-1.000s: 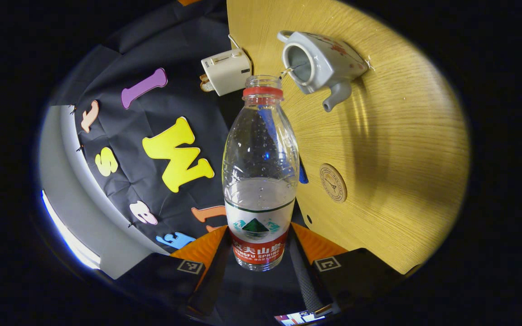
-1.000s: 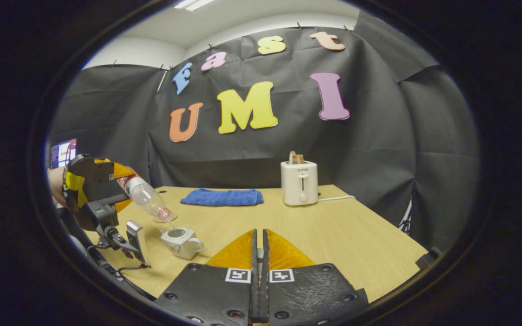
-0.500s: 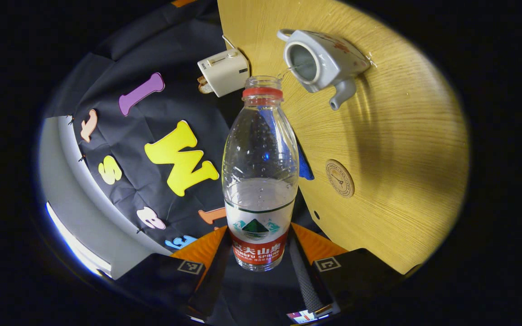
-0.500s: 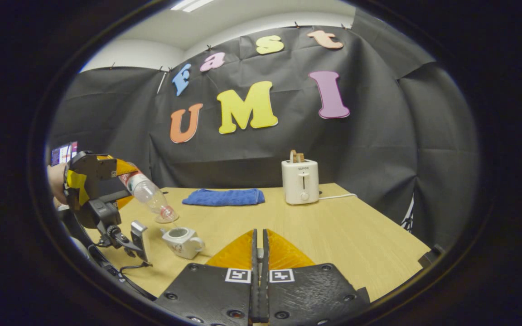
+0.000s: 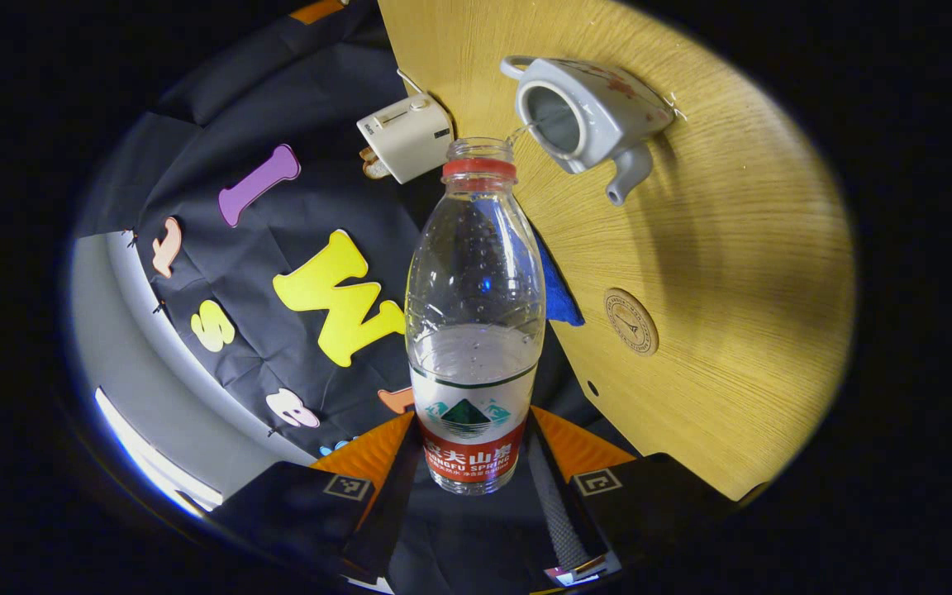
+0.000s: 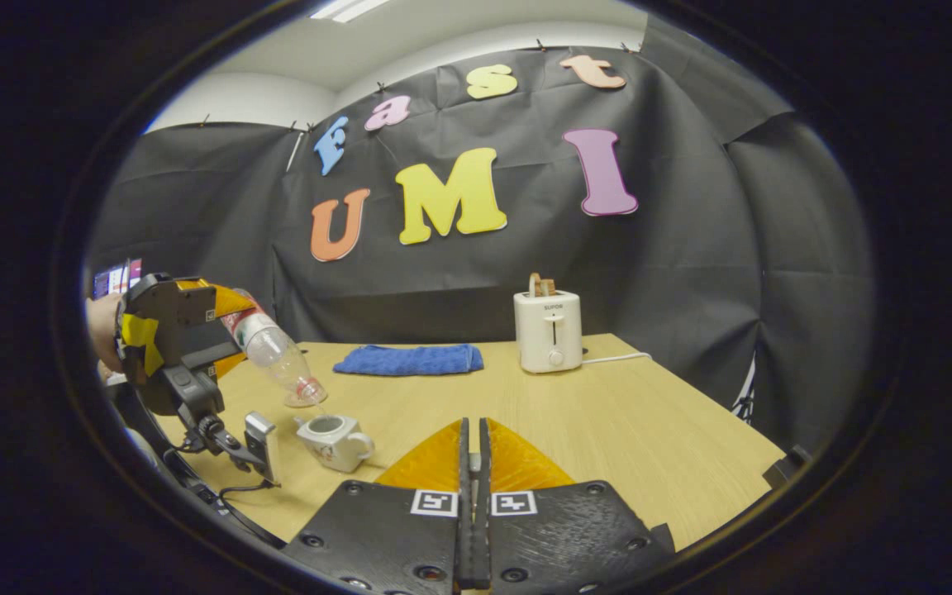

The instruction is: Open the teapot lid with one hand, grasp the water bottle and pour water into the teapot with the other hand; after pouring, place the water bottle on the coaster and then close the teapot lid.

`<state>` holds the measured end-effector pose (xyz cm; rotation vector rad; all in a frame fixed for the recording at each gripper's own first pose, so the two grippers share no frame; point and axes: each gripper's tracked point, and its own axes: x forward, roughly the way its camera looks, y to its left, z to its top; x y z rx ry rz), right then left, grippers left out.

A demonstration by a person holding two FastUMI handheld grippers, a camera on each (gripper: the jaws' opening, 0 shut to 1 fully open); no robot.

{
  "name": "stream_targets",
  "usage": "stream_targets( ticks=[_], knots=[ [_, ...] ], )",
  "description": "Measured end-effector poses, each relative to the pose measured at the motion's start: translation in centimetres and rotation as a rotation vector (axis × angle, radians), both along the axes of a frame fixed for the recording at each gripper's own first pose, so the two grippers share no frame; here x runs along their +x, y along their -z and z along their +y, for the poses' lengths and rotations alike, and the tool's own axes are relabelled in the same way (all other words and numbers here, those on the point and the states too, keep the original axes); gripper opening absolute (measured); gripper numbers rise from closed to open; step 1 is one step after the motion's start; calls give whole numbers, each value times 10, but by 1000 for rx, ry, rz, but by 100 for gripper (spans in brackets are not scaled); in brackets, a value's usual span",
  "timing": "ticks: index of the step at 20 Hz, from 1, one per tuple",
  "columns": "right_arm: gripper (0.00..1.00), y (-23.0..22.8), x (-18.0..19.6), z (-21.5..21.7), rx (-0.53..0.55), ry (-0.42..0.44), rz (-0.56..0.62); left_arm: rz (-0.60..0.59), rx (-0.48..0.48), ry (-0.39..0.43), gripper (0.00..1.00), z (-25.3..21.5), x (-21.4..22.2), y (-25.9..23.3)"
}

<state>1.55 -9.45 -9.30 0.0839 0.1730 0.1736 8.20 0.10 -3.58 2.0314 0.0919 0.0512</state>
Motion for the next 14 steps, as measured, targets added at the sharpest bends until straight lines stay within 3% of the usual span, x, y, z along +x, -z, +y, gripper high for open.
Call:
stream_targets(
  ticks=[8, 14],
  knots=[
    [0, -1, -1, 1, -5, -1, -3, 4, 8, 1, 74, -1, 2, -1],
    [0, -4, -4, 0, -13, 10, -4, 17, -47, 12, 74, 0, 4, 5]
  ],
)
